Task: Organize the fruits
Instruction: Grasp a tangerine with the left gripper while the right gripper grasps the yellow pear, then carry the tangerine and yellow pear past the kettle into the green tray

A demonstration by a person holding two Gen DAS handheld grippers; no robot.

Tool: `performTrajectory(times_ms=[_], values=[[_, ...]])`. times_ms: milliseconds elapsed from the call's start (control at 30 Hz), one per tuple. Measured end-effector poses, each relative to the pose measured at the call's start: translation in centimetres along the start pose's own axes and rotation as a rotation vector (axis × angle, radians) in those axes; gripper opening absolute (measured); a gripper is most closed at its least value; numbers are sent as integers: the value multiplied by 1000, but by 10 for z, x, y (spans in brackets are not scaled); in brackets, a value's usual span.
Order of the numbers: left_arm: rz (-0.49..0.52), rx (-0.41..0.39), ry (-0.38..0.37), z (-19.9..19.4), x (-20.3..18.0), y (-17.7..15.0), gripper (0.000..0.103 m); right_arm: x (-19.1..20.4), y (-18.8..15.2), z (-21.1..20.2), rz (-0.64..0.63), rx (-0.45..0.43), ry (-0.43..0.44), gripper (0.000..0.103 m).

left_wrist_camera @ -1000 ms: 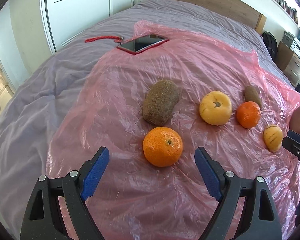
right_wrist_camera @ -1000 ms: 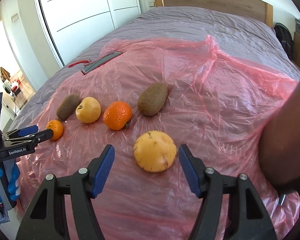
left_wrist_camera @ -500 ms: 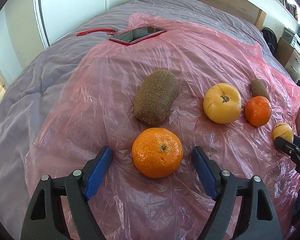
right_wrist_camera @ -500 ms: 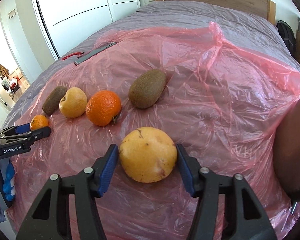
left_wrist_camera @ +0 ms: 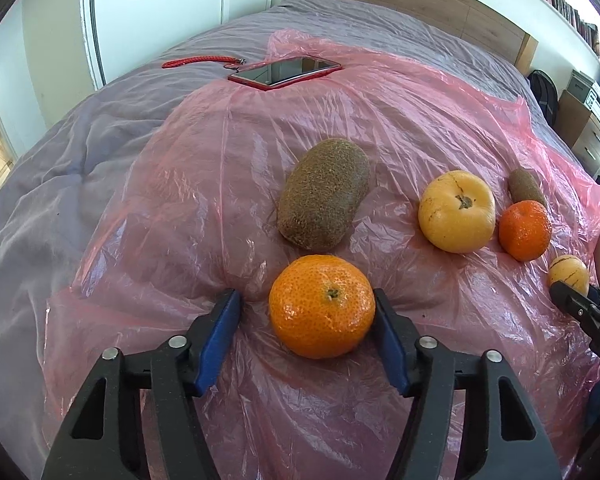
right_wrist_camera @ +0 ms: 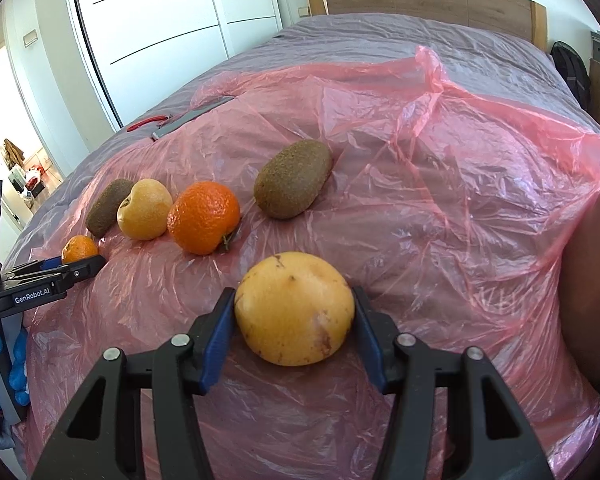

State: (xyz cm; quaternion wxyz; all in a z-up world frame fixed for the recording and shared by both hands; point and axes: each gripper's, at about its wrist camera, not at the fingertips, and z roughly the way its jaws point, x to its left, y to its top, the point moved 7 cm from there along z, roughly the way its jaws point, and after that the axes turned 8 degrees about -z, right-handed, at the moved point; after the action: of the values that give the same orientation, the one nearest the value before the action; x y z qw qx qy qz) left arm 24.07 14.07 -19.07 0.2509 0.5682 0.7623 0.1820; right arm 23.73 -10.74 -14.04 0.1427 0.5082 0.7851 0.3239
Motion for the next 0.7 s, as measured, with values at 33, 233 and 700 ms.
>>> performTrajectory(times_ms=[33,233,700], values=[[3,-6,-2,0,-1,0,52,0,-1,1,2,-6,4,72],[29,-26,19,2,-7,-2,39,-2,-3,6,-1,-28,19,72],[-19,-40,1,-36,3,0,38,-3,2,-12,29,-9,54,71]])
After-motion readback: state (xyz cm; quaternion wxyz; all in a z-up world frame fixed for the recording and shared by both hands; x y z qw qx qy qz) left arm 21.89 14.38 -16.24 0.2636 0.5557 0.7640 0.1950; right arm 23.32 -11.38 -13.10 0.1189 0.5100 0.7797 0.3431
